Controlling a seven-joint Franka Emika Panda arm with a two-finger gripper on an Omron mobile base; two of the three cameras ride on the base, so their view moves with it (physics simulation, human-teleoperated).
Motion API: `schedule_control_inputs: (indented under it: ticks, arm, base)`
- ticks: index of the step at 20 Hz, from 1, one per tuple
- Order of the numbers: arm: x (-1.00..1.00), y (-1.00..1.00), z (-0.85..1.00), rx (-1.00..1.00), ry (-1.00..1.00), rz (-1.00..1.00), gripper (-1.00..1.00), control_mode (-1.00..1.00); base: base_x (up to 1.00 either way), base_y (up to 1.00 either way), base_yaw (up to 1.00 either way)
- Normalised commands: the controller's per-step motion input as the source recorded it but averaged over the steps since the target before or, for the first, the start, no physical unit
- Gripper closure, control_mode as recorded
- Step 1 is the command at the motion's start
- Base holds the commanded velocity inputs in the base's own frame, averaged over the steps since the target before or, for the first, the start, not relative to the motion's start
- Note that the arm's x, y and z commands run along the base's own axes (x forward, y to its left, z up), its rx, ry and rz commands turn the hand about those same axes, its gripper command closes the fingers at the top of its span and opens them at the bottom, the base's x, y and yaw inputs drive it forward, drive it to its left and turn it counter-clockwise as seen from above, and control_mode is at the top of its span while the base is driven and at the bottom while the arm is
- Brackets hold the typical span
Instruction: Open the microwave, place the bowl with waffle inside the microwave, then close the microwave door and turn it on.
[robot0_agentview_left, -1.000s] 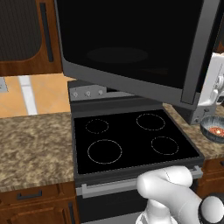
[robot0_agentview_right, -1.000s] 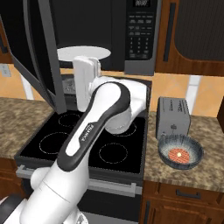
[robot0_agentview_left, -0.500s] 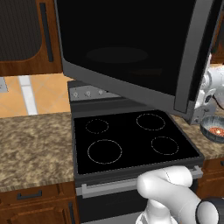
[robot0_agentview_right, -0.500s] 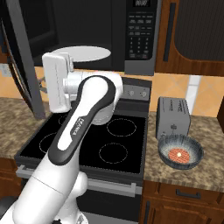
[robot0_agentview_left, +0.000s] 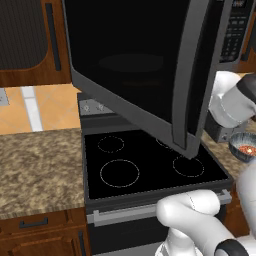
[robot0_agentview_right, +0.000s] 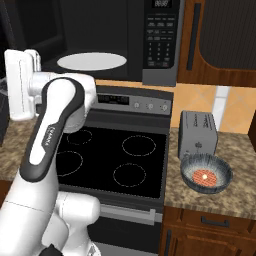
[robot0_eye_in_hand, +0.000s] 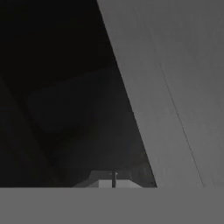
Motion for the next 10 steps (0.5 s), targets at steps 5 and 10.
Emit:
schedule_control_inputs:
  ticks: [5, 10]
  arm:
    - [-0.11, 1.0, 0.24, -0.1, 0.2, 0.0, 1.0, -1.0]
    - [-0.29, 1.0, 0.27, -0.13, 0.16, 0.0, 1.0, -1.0]
  base:
    - [0.0, 0.0, 0.0]
    - [0.0, 0.0, 0.0]
